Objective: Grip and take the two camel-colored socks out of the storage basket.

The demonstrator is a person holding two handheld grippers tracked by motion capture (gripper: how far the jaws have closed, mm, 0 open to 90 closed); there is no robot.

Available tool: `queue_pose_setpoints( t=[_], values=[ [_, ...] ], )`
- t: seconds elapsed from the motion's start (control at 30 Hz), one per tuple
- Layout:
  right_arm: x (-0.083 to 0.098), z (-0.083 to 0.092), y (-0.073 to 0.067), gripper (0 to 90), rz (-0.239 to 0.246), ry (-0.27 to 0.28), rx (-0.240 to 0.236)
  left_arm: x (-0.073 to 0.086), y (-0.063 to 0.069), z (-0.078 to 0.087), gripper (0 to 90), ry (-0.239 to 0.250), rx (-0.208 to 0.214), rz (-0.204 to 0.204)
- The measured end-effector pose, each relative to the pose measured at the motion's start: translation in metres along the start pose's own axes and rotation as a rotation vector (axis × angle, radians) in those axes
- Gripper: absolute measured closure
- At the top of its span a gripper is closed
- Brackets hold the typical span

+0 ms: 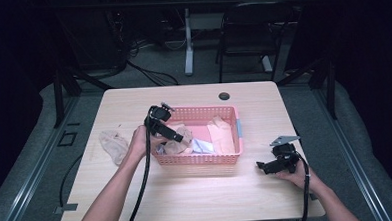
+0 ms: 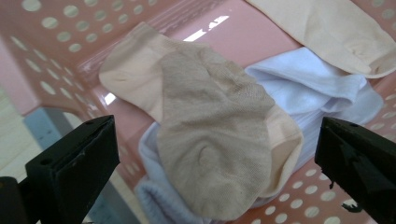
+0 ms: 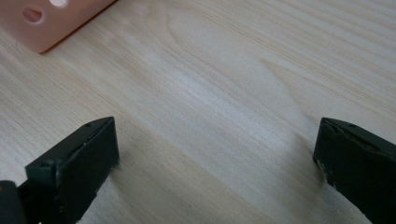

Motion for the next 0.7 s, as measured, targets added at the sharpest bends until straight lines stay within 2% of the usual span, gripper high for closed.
queue_pose_setpoints(
  t=[0.17,0.37,0.53,0.7],
  values=[
    [0.000,0.000,0.000,0.0,0.000,-0.001,0.000,-0.004,0.002,-0.009,0.1,-0.001,-0.024,-0.004],
    [0.000,0.000,0.000,0.0,-0.001,0.001,0.001,-0.008,0.004,-0.020,1.1,-0.017,-0.022,0.001],
    [0.000,0.000,0.000,0.0,0.000,0.000,0.001,-0.010,0.004,-0.028,5.4,-0.046,-0.028,0.004],
    [0.000,0.000,0.000,0.0,-0.002,-0.002,0.000,-0.012,0.009,-0.036,9.3,-0.074,-0.010,0.002]
  ],
)
Point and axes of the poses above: each handheld gripper's, and its own axes: z roughly backward along the jaws, x roughly out of its underside, y roughly to its right, the point moved 4 cm from there along -z, roughly forward along the jaws, and after that the axes turned 6 degrees about x, right-handed, at the moved point
